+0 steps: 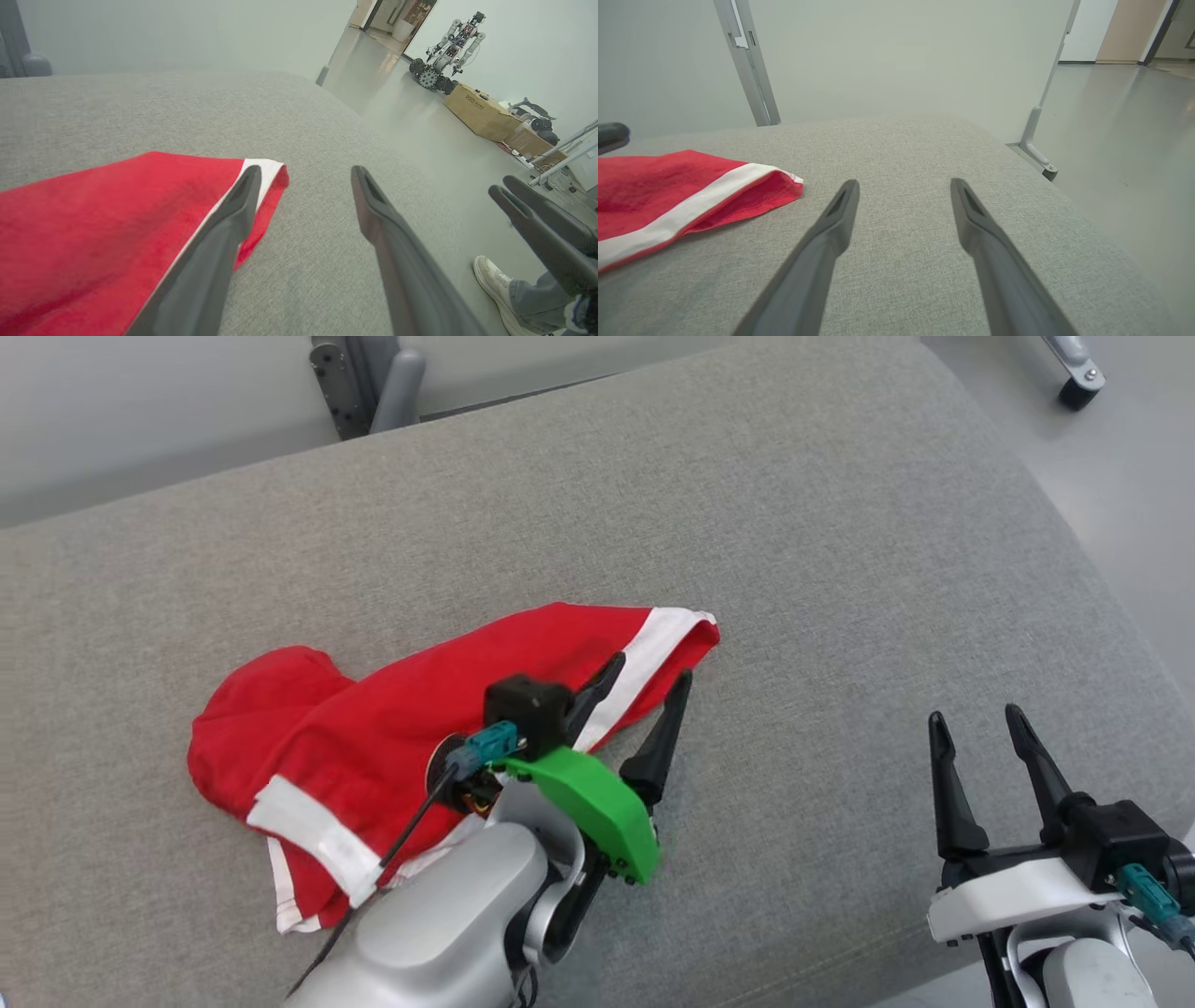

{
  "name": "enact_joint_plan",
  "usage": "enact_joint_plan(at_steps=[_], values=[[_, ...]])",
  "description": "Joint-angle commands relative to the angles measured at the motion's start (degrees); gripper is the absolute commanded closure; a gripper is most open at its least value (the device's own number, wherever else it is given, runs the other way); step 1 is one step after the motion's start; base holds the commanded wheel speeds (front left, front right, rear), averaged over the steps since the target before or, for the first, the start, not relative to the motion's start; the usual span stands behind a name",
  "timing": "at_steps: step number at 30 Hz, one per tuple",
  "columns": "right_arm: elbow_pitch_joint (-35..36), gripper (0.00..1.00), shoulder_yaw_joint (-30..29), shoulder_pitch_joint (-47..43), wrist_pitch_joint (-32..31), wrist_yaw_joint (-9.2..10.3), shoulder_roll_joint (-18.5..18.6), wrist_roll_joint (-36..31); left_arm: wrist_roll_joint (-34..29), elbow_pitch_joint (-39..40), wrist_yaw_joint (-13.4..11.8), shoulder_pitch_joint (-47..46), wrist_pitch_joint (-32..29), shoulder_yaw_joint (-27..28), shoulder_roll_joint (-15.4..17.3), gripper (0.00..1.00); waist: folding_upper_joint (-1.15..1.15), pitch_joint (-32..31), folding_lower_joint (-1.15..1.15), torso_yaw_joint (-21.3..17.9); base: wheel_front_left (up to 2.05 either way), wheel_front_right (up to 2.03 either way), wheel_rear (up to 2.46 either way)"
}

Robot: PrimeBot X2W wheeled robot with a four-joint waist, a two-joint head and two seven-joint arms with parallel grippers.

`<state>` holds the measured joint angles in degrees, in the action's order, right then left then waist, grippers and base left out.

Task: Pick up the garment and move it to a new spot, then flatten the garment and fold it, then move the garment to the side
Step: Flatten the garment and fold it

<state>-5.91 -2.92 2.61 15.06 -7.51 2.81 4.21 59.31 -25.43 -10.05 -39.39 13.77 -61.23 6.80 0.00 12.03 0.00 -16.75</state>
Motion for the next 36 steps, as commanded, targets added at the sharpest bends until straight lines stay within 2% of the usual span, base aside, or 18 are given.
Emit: enact_joint_plan(at_steps=[1, 4, 7, 8, 12, 16, 22, 31, 32, 36], values=[[0.6, 0.0, -1.1, -1.6, 0.2, 0.04, 0.2, -0.5, -1.8, 3.3, -1.6, 3.5, 1.0, 1.2, 2.3, 0.0, 0.0, -3.3, 0.0, 3.2, 0.0, 0.0, 0.0], [1.2, 0.0, -2.5, -3.2, 0.2, 0.04, 0.2, -1.0, -4.6, 8.3, -4.1, 8.4, 1.4, 3.8, 5.5, 0.0, 0.0, -5.3, 0.0, 5.5, 0.0, 0.0, 0.0], [1.6, 0.0, -3.5, -4.8, 0.2, 0.04, 0.2, -1.5, -8.2, 14.0, -6.3, 14.9, 1.4, 9.1, 7.7, 0.0, 0.0, -6.9, 0.0, 7.7, 0.0, 0.0, 0.0], [1.6, 0.0, -3.5, -4.8, 0.2, 0.04, 0.2, -1.5, -8.2, 14.0, -6.3, 14.9, 1.4, 9.1, 7.7, 0.0, 0.0, -6.9, 0.0, 7.7, 0.0, 0.0, 0.0], [1.8, 0.0, -4.3, -6.3, 0.2, 0.04, 0.2, -2.1, -12.6, 18.8, -7.6, 24.1, 1.4, 16.3, 9.1, 0.0, 0.0, -8.7, 0.0, 10.1, 0.0, 0.0, 0.0], [2.2, 0.0, -4.6, -7.5, 0.2, 0.04, 0.2, -2.6, -18.8, 21.4, -6.2, 31.8, 1.4, 23.1, 9.3, 0.0, 0.0, -9.3, 0.0, 12.1, 0.0, 0.0, 0.0], [2.8, 0.0, -5.5, -9.6, 0.2, 0.04, 0.2, -3.1, -28.8, 22.9, -0.2, 40.1, 1.4, 32.5, 6.6, 0.0, 0.0, -10.6, 0.0, 14.6, 0.0, 0.0, 0.0], [2.5, 0.0, -6.4, -11.3, 0.2, 0.04, 0.2, -3.3, -39.4, 20.7, 9.8, 48.2, 1.4, 43.8, 0.0, 0.0, 0.0, -11.7, 0.0, 16.3, 0.0, 0.0, 0.0], [2.2, 0.0, -6.4, -11.3, 0.2, 0.04, 0.2, -3.4, -41.3, 20.0, 11.4, 49.3, 1.4, 46.4, -1.1, 0.0, 0.0, -12.1, 0.0, 16.4, 0.0, 0.0, 0.0], [1.9, 0.0, -6.9, -11.5, 0.2, 0.04, 0.2, -3.4, -44.3, 19.0, 13.5, 51.0, 1.4, 50.3, -2.7, 0.0, 0.0, -12.6, 0.0, 16.3, 0.0, 0.0, 0.0]])
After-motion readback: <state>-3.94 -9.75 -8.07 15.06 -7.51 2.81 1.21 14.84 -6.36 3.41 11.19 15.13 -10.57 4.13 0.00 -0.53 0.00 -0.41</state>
